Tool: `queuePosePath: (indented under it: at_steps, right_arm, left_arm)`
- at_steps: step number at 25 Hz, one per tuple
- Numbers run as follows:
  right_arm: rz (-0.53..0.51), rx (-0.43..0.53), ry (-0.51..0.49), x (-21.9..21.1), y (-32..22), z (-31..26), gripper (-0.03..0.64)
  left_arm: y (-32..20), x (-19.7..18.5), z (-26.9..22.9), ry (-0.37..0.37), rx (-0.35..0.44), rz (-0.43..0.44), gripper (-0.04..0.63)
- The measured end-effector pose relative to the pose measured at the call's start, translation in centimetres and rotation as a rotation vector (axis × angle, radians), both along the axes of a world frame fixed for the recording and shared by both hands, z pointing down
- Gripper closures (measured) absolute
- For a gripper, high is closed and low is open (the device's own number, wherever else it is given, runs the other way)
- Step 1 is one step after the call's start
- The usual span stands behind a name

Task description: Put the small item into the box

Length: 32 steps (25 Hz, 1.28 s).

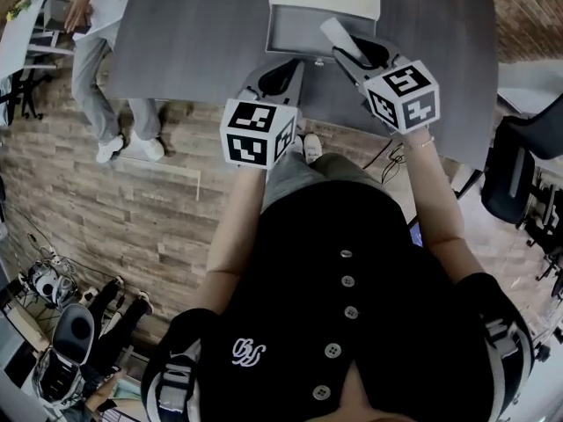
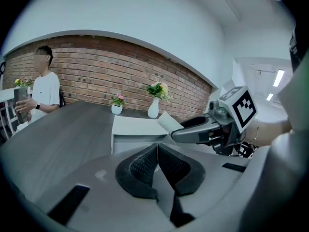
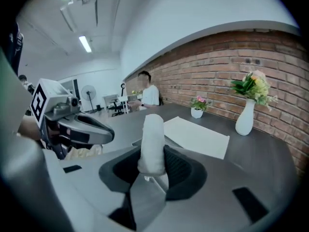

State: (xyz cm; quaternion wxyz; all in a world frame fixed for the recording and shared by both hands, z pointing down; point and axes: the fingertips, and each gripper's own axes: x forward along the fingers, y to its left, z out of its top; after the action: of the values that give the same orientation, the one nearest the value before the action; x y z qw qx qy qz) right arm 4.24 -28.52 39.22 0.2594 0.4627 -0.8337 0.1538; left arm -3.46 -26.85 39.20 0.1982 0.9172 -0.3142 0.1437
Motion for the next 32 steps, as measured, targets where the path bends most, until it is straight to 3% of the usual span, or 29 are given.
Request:
queuePosePath:
  at_steps: [7,14,21,28,32]
  right_arm:
    - [-0.138,-0.2,0.173,-0.3,-4.2,7.5,0.483]
    - [-0.177,-0.377,0.383,1.0,-4.3,14.7,0.482]
    - [-0.214,-0.414,0.467,0.9,-4.6,16.8,0.477]
    - [-0.2,-0.388,0.457,0.4,-5.1,16.3,0.438]
    - [-0.164,-0.318,0.397,-0.1,-5.0,13.8,0.43]
  left_arm:
    - [-1.4,-1.0,3.9,-0.026,-0.067,-0.035,0.581]
    - [-0.2,-1.7,7.9,-0.044,-0.115,-0.064,0.581]
    - [-0.4,-1.7,8.9,-0.023,-0.149,-0.081,0.581]
    - [-1.0,-2.0,8.7,-0.028,-0.144,-0.071,0.581]
    - [-1.1,-2.0,8.1,-0.028,-0.133,-0.054,0.581]
